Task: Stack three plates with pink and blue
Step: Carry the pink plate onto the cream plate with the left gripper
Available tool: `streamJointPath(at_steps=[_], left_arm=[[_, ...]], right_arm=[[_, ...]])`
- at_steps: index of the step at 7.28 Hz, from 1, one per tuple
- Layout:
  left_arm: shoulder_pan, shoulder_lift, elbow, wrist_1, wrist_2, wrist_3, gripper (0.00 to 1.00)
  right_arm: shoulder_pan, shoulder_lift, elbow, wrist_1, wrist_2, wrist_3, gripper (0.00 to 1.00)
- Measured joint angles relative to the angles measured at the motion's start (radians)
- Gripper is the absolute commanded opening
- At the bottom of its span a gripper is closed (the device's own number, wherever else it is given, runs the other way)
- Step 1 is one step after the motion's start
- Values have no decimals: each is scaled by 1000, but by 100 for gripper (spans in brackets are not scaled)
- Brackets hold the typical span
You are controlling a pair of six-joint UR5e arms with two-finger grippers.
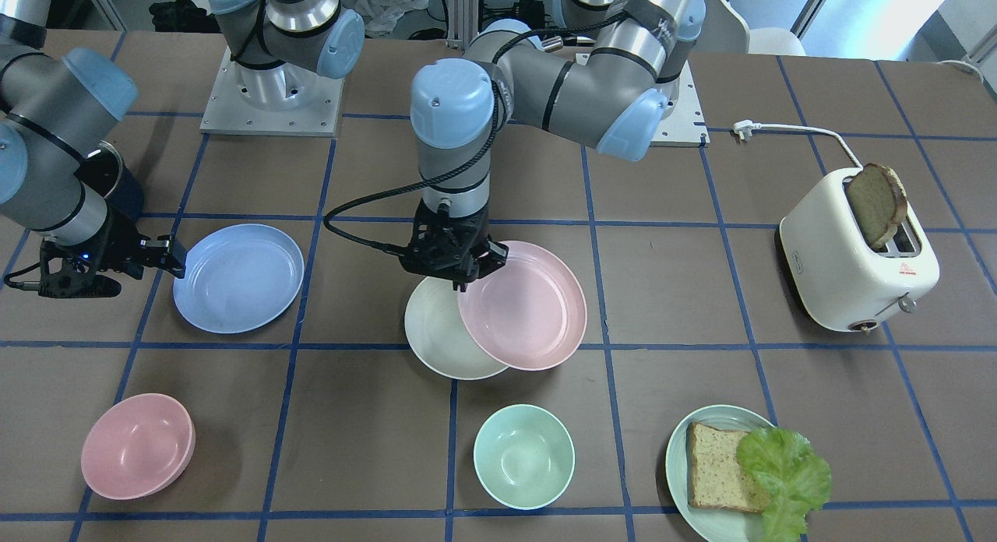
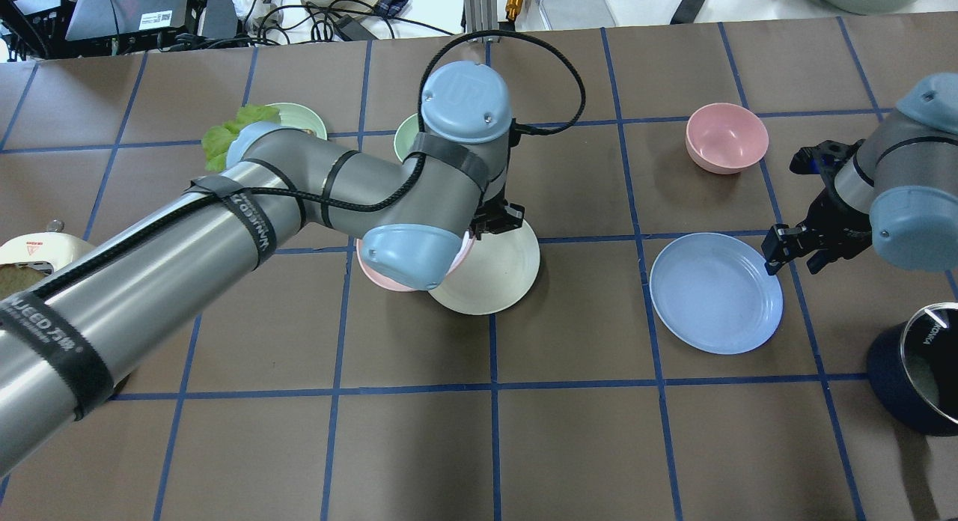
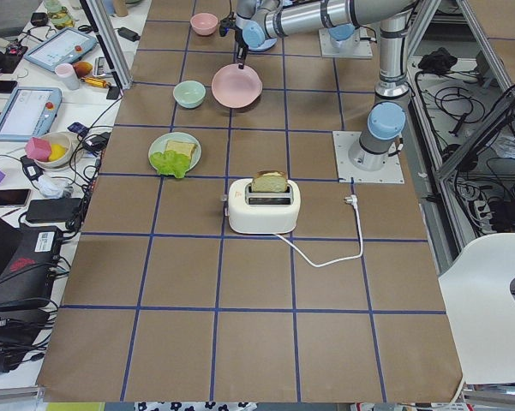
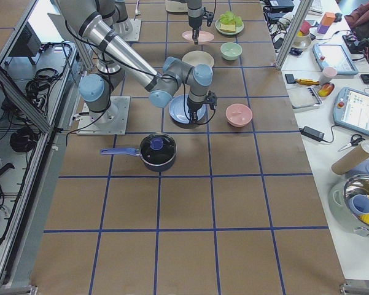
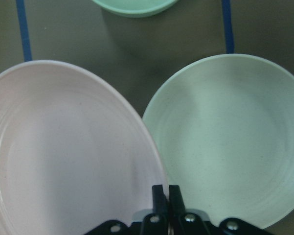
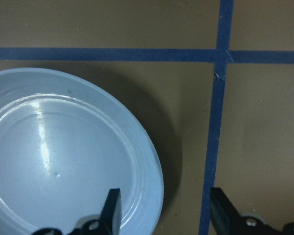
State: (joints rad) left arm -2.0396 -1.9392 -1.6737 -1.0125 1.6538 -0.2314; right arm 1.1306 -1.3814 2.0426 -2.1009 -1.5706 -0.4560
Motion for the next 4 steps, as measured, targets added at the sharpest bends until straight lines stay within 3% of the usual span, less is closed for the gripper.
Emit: streamJointPath(at_steps=[3, 4], left_arm=[[-63, -77, 56, 2, 5, -15, 0], [-81, -87, 57, -1, 6, -15, 0]], right_arm=[[0, 38, 6, -31, 1, 9, 63], [0, 42, 21, -45, 1, 9, 57]])
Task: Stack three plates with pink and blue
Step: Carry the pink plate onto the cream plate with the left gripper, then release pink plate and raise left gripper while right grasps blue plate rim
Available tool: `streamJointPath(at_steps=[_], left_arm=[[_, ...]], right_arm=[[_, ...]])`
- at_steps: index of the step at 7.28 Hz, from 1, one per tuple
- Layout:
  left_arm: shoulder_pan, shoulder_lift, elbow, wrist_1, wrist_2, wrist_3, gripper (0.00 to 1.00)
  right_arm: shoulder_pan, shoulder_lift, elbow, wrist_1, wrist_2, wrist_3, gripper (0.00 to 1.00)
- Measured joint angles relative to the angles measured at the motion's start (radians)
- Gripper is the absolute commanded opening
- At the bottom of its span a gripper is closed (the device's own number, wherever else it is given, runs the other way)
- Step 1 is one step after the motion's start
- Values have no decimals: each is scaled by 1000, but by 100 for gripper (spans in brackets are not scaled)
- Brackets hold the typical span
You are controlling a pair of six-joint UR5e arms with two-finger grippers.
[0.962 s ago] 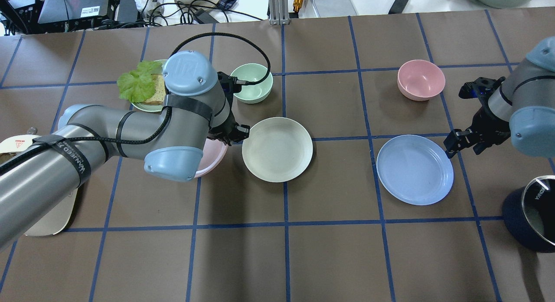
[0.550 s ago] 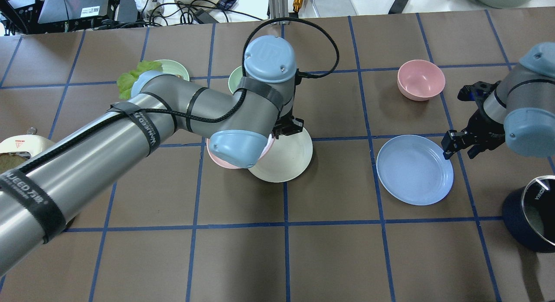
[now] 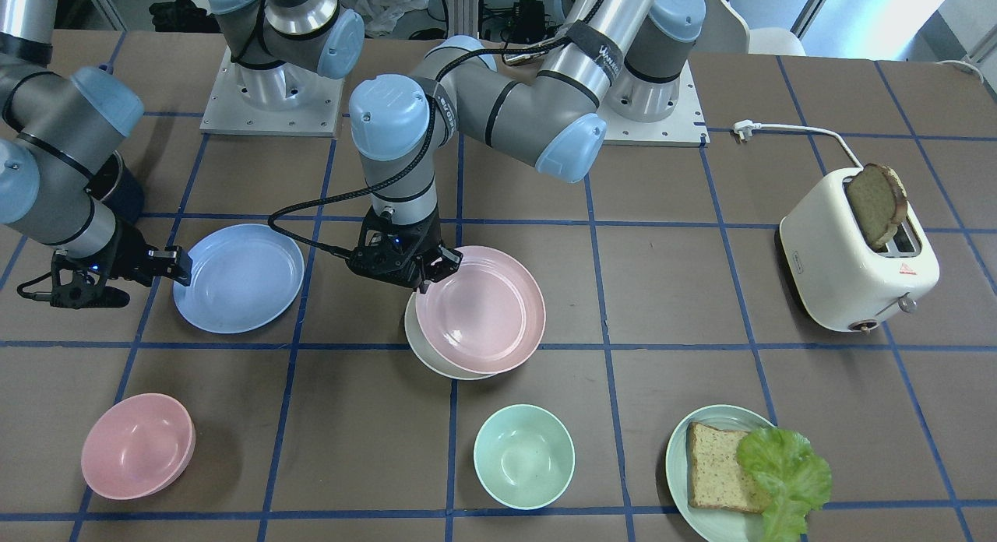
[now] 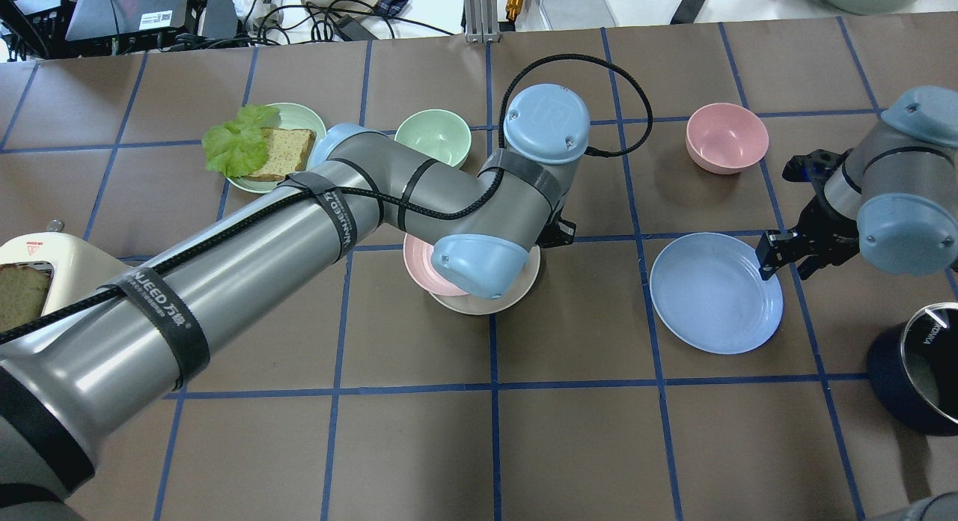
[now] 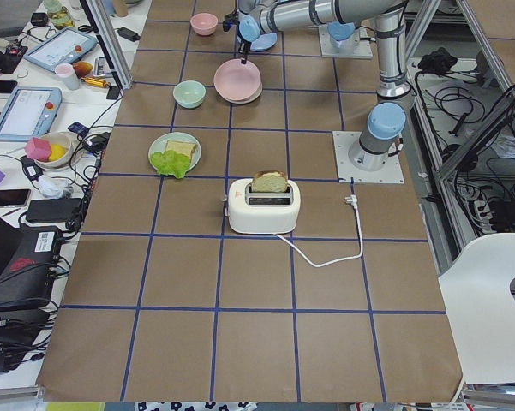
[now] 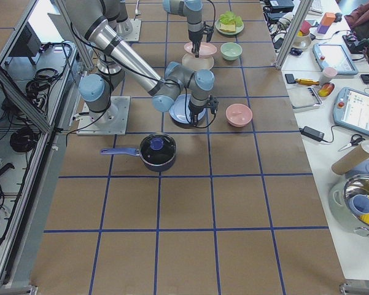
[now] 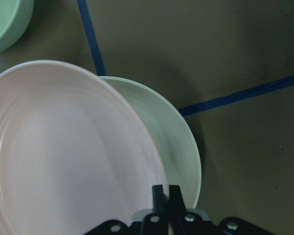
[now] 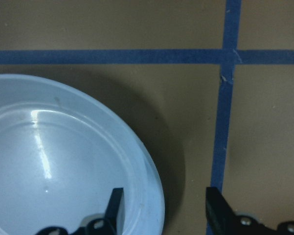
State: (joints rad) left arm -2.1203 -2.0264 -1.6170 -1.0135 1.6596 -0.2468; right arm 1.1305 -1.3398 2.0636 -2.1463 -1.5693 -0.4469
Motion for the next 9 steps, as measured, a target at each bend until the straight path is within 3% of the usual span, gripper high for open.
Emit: streamJointPath(at_steps=[2, 4, 9], left_arm=[[-28, -12, 1, -2, 3, 0, 0], [-34, -20, 0, 0, 3, -2, 88], [22, 4, 10, -2, -32, -6, 100]], right_arm=[[0, 2, 49, -56, 1, -3, 51], [0, 3, 68, -85, 0, -9, 40], [0, 11, 43, -87, -1, -10, 9]])
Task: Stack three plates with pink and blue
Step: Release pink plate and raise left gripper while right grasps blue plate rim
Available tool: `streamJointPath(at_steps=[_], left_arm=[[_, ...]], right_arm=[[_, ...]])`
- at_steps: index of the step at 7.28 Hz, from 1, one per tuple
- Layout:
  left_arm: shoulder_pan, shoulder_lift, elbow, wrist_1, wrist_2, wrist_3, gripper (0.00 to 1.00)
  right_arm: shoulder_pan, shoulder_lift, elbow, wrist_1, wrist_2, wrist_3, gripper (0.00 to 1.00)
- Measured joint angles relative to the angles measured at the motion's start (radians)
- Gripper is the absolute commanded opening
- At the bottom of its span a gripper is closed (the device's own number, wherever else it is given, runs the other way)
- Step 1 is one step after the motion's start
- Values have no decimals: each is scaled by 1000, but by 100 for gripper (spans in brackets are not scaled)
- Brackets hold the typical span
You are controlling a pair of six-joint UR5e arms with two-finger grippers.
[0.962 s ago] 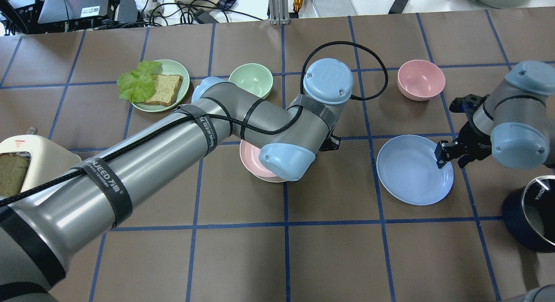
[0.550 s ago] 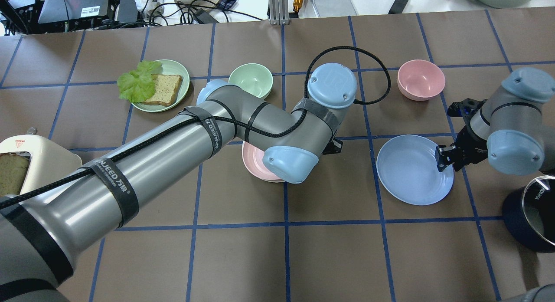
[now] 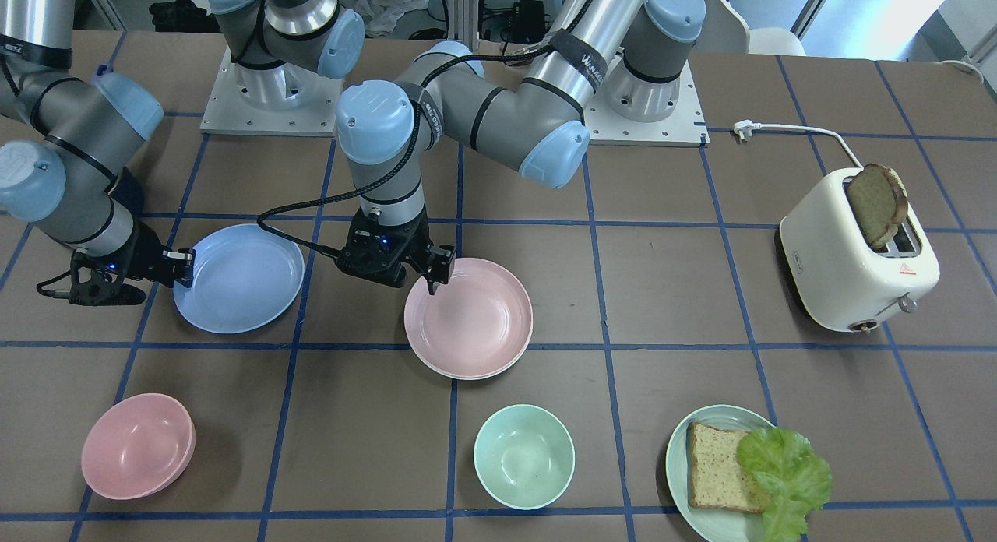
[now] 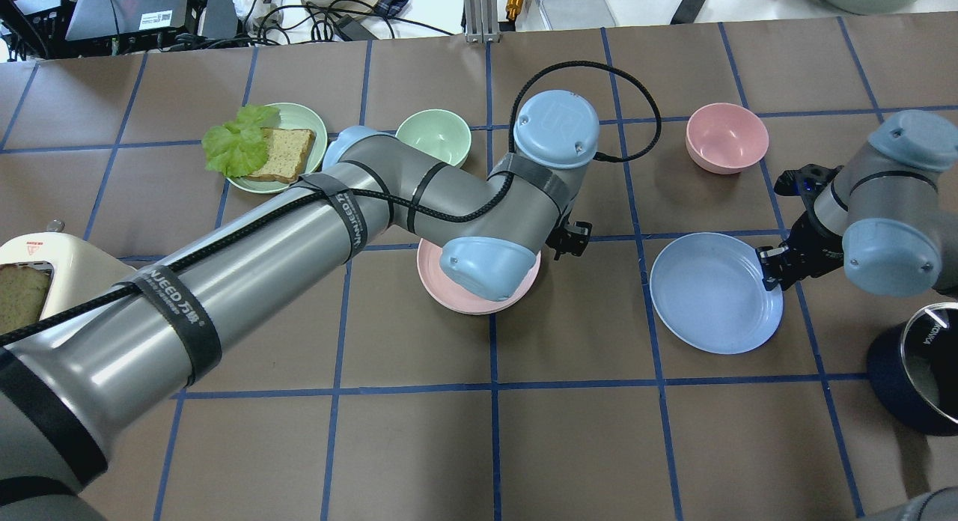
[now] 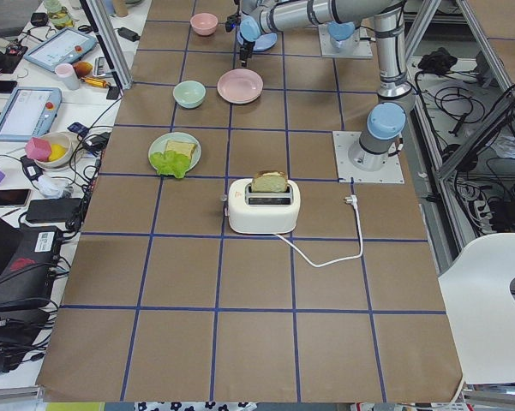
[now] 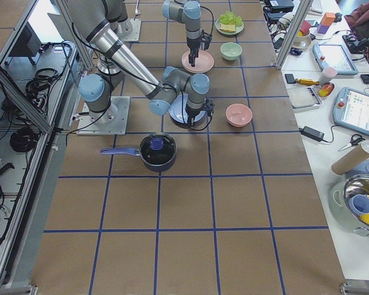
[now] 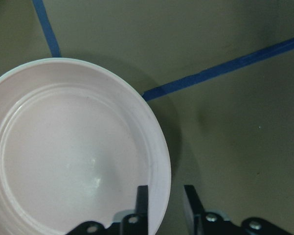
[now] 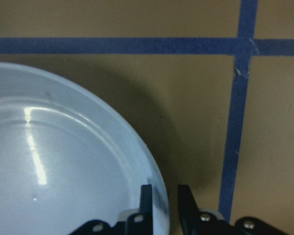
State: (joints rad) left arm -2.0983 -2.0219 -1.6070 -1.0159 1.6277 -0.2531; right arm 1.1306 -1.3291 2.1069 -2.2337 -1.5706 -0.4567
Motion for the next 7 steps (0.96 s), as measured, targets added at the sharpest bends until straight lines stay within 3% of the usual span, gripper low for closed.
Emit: streamJointPath(at_steps=[1, 3, 6, 7], left_arm=[[47, 26, 2, -24, -40, -18, 100], [162, 88, 27, -152, -97, -55, 100], [350, 171, 202, -557, -147, -43, 100], [375, 197, 234, -617, -149, -35, 100]], right_arm=[[0, 1, -10, 0, -1, -2, 1], [0, 2, -18, 3, 1, -5, 0], [0, 0, -37, 15, 11, -3, 0], [0, -3, -50, 27, 16, -3, 0]])
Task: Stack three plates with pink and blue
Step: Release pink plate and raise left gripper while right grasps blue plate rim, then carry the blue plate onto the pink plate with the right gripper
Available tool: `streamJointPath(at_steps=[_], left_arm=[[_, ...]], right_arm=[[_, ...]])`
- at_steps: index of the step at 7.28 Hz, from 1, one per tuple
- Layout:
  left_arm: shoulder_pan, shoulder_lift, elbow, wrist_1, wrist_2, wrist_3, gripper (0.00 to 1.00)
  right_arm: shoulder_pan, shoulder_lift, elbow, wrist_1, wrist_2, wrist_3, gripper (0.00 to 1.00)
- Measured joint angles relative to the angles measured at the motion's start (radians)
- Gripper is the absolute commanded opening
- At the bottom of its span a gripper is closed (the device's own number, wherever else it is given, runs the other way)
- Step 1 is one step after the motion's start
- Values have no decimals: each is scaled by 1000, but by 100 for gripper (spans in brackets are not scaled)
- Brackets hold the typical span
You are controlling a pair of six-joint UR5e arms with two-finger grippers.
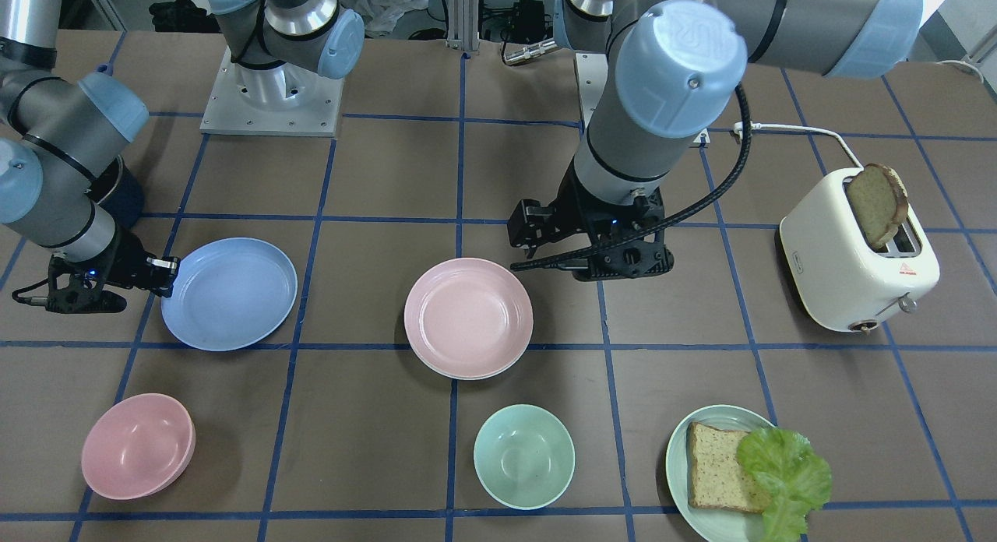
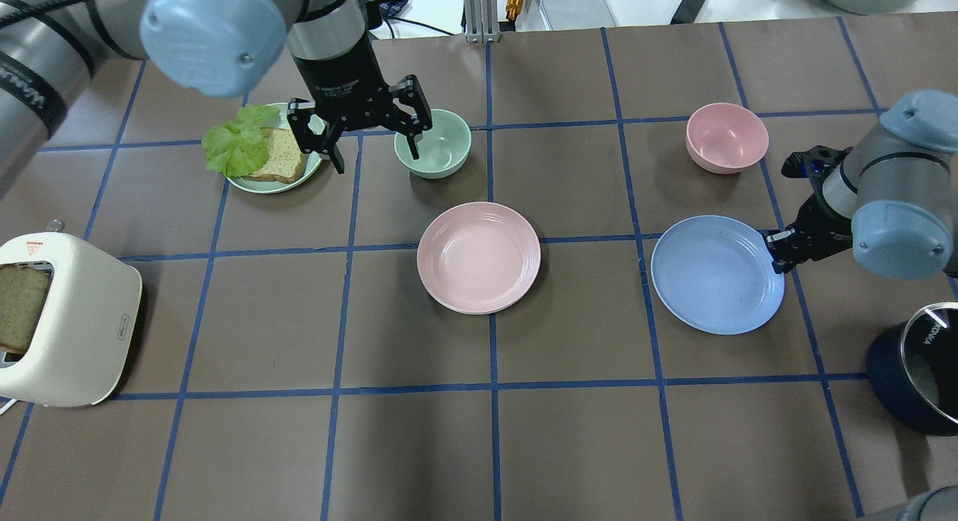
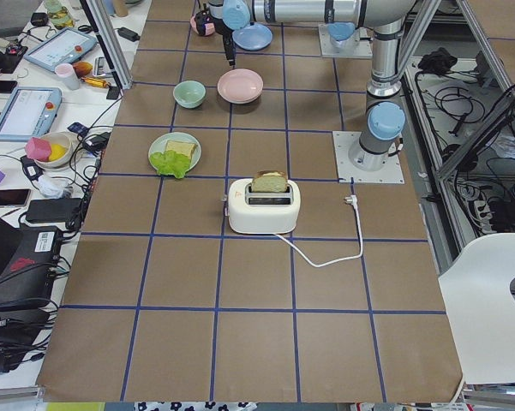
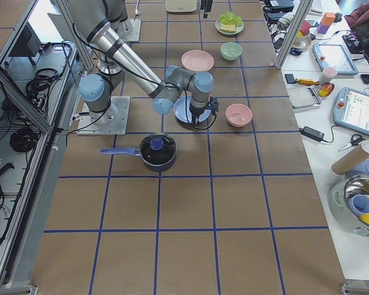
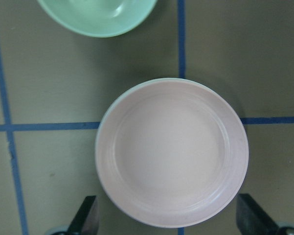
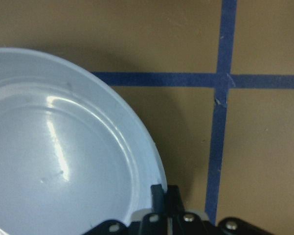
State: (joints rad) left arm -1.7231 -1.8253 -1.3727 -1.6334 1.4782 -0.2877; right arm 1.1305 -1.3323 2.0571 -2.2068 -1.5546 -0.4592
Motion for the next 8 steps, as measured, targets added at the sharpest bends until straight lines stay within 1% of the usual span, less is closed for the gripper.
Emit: streamJointPath(at_steps=[2, 3, 4, 6, 7, 8], left_arm=[[13, 76, 4, -32, 4, 26, 100], [14, 117, -19, -30, 6, 42, 100], [18, 159, -64, -7, 8, 49, 100], [67, 223, -162, 108, 11, 74, 100], [108, 237, -173, 137, 13, 108, 100], [131, 242, -174, 137, 16, 130, 100]], right_arm=[[-1, -18, -42, 70, 24, -1, 0], [-1, -24, -75, 126, 44, -1, 0], [-1, -27, -107, 183, 72, 0, 0], [2, -28, -140, 244, 146, 16, 0], [14, -28, -149, 260, 187, 44, 0], [42, -24, -164, 270, 213, 79, 0]])
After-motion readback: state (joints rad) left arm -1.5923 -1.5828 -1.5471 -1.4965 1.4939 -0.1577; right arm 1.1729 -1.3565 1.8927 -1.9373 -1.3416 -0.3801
